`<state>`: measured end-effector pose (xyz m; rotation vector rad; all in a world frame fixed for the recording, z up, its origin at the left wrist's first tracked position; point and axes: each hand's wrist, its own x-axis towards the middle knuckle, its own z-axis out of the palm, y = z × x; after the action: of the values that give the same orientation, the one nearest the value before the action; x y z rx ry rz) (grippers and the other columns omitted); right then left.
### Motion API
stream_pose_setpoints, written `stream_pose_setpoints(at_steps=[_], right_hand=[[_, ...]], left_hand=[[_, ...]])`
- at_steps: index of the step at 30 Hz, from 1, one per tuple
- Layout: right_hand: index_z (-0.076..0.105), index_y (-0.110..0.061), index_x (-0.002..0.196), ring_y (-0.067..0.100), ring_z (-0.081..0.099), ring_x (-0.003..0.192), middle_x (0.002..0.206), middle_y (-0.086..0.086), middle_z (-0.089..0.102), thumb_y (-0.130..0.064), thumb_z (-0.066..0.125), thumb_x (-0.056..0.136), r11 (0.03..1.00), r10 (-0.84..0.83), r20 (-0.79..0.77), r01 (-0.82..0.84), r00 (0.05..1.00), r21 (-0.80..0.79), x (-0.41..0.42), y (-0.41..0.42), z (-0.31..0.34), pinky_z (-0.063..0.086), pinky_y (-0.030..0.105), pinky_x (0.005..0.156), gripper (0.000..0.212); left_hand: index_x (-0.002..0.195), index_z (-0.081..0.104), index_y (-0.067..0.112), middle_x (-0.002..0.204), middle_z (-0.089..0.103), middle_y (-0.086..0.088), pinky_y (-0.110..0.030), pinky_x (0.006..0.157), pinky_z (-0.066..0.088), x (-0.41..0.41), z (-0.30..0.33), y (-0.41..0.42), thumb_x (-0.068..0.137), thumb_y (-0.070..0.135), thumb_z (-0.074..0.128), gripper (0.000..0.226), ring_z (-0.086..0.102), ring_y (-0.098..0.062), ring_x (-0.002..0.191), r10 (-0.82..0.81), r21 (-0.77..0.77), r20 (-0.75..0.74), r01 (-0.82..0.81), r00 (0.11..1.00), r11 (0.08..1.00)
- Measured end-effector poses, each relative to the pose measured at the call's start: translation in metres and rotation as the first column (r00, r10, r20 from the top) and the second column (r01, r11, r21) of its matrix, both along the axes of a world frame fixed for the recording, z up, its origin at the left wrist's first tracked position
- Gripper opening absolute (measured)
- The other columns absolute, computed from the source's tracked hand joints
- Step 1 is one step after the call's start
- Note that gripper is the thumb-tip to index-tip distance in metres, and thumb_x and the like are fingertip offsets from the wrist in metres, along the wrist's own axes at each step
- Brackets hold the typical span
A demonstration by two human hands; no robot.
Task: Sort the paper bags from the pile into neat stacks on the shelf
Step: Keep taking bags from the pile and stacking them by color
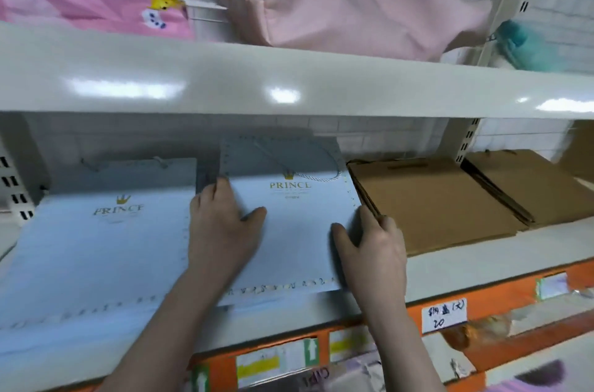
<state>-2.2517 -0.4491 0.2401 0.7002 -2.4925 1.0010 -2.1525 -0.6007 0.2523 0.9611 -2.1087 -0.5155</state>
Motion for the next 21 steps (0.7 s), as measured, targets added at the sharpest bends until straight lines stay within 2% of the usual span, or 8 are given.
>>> stream_pose_setpoints(at_steps=[4,6,9,12,14,16,18,21], right_hand=[[0.058,-0.002,0.116,0.031,0.045,0.094,0.099,0.015,0.053,-0.033,0.057,0.087,0.998,0.049,-0.009,-0.049,0.999,0.026,-0.034,0.009,-0.010,0.037,0.037,0.080,0.041],[0.055,-0.004,0.120,0.028,0.044,0.097,0.105,0.013,0.053,-0.034,0.052,0.089,0.993,0.094,0.022,-0.095,0.995,0.075,-0.047,0.013,-0.017,0.037,0.037,0.084,0.043],[0.051,-0.005,0.129,0.029,0.045,0.100,0.109,0.015,0.054,-0.032,0.053,0.091,0.980,0.147,0.027,-0.150,0.989,0.133,-0.058,0.011,-0.025,0.037,0.037,0.087,0.047],[0.062,0.004,0.111,0.034,0.055,0.083,0.089,0.019,0.060,-0.023,0.069,0.080,0.976,0.165,0.015,-0.166,0.986,0.140,-0.058,0.001,-0.034,0.046,0.040,0.071,0.042],[0.064,0.006,0.107,0.035,0.057,0.078,0.085,0.020,0.061,-0.022,0.073,0.077,0.977,0.166,0.000,-0.164,0.986,0.134,-0.060,-0.004,-0.038,0.048,0.039,0.067,0.042],[0.057,0.005,0.120,0.034,0.055,0.090,0.099,0.020,0.059,-0.027,0.065,0.085,0.972,0.193,0.019,-0.193,0.981,0.137,-0.063,-0.005,-0.036,0.047,0.040,0.076,0.047],[0.042,-0.002,0.137,0.027,0.048,0.107,0.119,0.014,0.050,-0.035,0.047,0.095,0.956,0.227,0.053,-0.233,0.972,0.180,-0.067,-0.005,-0.036,0.040,0.033,0.089,0.053],[0.032,-0.008,0.143,0.020,0.050,0.107,0.125,0.007,0.042,-0.038,0.036,0.098,0.953,0.243,0.030,-0.245,0.969,0.178,-0.069,-0.008,-0.037,0.038,0.023,0.079,0.054]], left_hand=[[0.100,0.046,-0.002,0.102,0.052,-0.018,-0.046,0.083,0.040,-0.023,-0.011,0.015,0.076,0.032,0.066,0.047,0.046,-0.037,0.099,0.022,0.031,0.028,-0.023,0.999,0.999],[0.087,0.040,0.005,0.092,0.052,-0.019,-0.043,0.076,0.039,-0.030,-0.022,0.021,0.076,0.032,0.069,0.041,0.047,-0.037,0.089,0.039,0.028,0.053,-0.040,0.998,0.999],[0.081,0.037,0.009,0.085,0.049,-0.014,-0.041,0.073,0.036,-0.034,-0.029,0.024,0.077,0.030,0.070,0.040,0.048,-0.037,0.086,0.079,0.038,0.081,-0.082,0.994,0.996],[0.081,0.037,0.008,0.085,0.049,-0.014,-0.040,0.074,0.034,-0.036,-0.031,0.019,0.078,0.028,0.070,0.038,0.048,-0.037,0.088,0.101,0.046,0.092,-0.106,0.991,0.993],[0.084,0.040,0.008,0.092,0.054,-0.019,-0.040,0.077,0.035,-0.038,-0.031,0.014,0.079,0.028,0.069,0.036,0.049,-0.037,0.092,0.113,0.050,0.104,-0.119,0.988,0.992],[0.093,0.048,0.001,0.101,0.056,-0.021,-0.040,0.081,0.037,-0.041,-0.033,0.008,0.080,0.030,0.068,0.037,0.049,-0.037,0.097,0.120,0.053,0.133,-0.128,0.984,0.990],[0.103,0.050,-0.003,0.108,0.055,-0.022,-0.040,0.082,0.038,-0.046,-0.034,0.003,0.082,0.032,0.066,0.045,0.049,-0.037,0.100,0.124,0.069,0.164,-0.136,0.979,0.988],[0.110,0.048,-0.005,0.121,0.052,-0.019,-0.040,0.085,0.040,-0.052,-0.040,-0.001,0.084,0.034,0.063,0.049,0.048,-0.036,0.108,0.113,0.103,0.161,-0.131,0.980,0.986]])
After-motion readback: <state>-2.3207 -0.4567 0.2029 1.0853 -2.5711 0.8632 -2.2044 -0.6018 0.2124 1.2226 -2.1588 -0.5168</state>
